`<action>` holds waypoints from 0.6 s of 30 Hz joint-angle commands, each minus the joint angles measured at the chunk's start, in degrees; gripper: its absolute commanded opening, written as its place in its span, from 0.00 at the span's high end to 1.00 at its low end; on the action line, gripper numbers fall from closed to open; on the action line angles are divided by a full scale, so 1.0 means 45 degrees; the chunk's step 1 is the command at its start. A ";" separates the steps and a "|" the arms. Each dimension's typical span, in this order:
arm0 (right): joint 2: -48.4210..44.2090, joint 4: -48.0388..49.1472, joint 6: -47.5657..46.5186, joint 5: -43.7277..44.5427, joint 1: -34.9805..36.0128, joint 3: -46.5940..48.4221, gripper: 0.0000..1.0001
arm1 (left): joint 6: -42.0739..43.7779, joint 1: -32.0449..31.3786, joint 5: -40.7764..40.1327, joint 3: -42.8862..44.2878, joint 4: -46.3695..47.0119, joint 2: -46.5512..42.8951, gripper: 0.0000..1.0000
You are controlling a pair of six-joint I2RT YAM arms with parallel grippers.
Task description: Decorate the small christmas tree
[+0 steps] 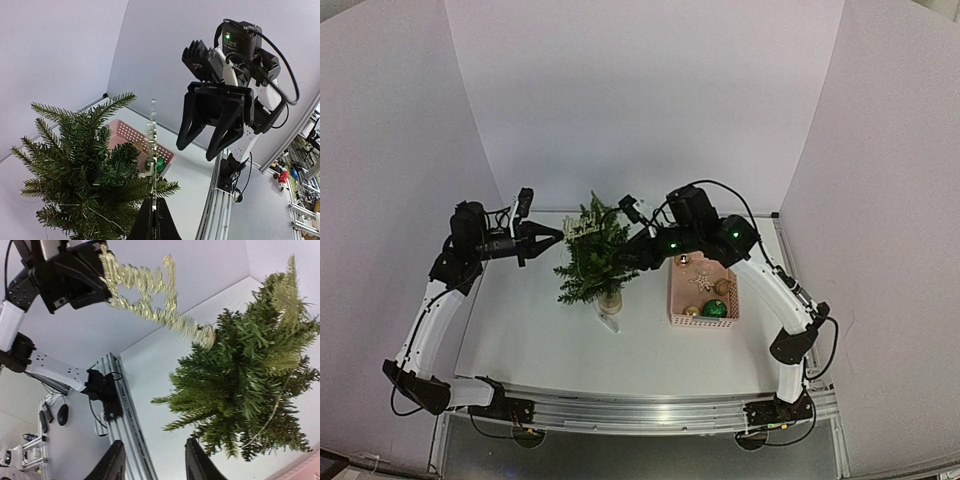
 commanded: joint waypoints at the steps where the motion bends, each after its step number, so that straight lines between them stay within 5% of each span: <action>1: -0.0378 0.0327 0.0559 0.2652 0.0581 -0.0811 0.48 | -0.0304 0.0227 0.0717 0.0647 0.0582 -0.0272 1.00; 9: -0.0684 0.1546 0.0859 1.0113 0.3384 -0.2244 0.35 | -0.0383 0.0745 0.0128 0.0574 -0.0288 -0.0986 1.00; 18: -0.0191 0.2304 0.1363 1.1871 0.3543 -0.2494 0.52 | -0.0706 0.0902 0.0043 0.0241 -0.0024 -0.1194 1.00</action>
